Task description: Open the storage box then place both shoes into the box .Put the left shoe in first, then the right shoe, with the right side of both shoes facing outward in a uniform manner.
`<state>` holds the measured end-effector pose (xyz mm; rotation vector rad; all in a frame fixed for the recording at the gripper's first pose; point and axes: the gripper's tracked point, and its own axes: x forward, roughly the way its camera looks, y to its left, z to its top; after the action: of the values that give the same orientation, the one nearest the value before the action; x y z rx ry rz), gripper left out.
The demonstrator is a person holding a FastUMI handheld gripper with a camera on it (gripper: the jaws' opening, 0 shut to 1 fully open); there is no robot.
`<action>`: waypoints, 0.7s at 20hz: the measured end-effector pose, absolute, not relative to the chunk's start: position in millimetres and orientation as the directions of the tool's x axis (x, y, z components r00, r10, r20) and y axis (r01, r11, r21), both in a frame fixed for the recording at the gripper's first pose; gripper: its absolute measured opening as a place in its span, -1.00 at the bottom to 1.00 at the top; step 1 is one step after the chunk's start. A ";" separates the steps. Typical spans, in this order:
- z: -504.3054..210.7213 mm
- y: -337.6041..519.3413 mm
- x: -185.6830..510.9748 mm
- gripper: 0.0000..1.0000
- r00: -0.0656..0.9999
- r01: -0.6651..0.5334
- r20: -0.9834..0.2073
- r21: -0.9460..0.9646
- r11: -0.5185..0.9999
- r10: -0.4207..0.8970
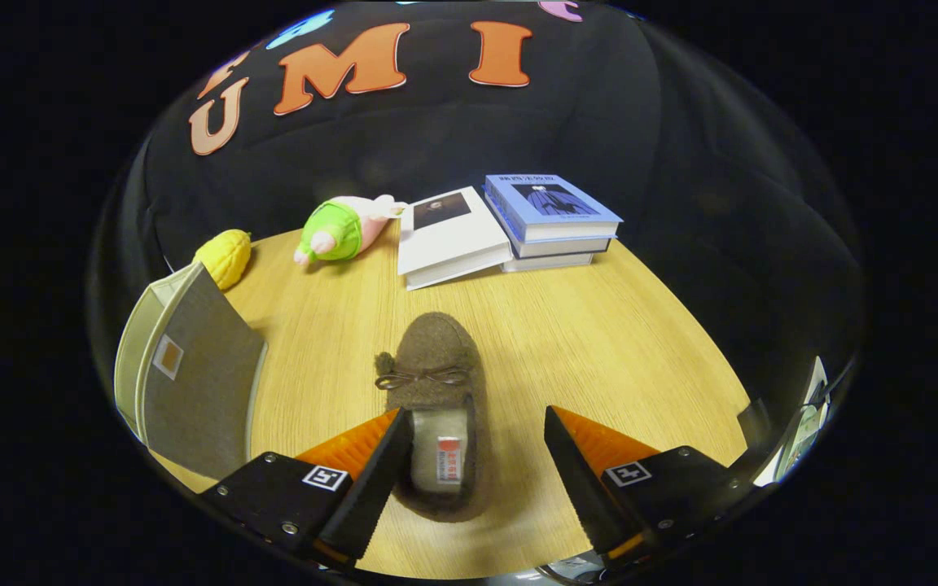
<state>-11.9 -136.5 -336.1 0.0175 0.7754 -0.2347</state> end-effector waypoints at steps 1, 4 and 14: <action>-342.9 -138.9 -12.3 0.97 0.677 0.222 -0.706 -0.074 0.972 -0.208; -364.0 -145.9 -8.9 0.75 0.646 0.237 -0.732 -0.079 0.968 -0.217; -390.4 -139.4 4.4 -0.98 0.581 0.394 -0.786 0.045 0.918 -0.211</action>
<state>4.4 -139.4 -390.4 0.2240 0.8839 -0.3565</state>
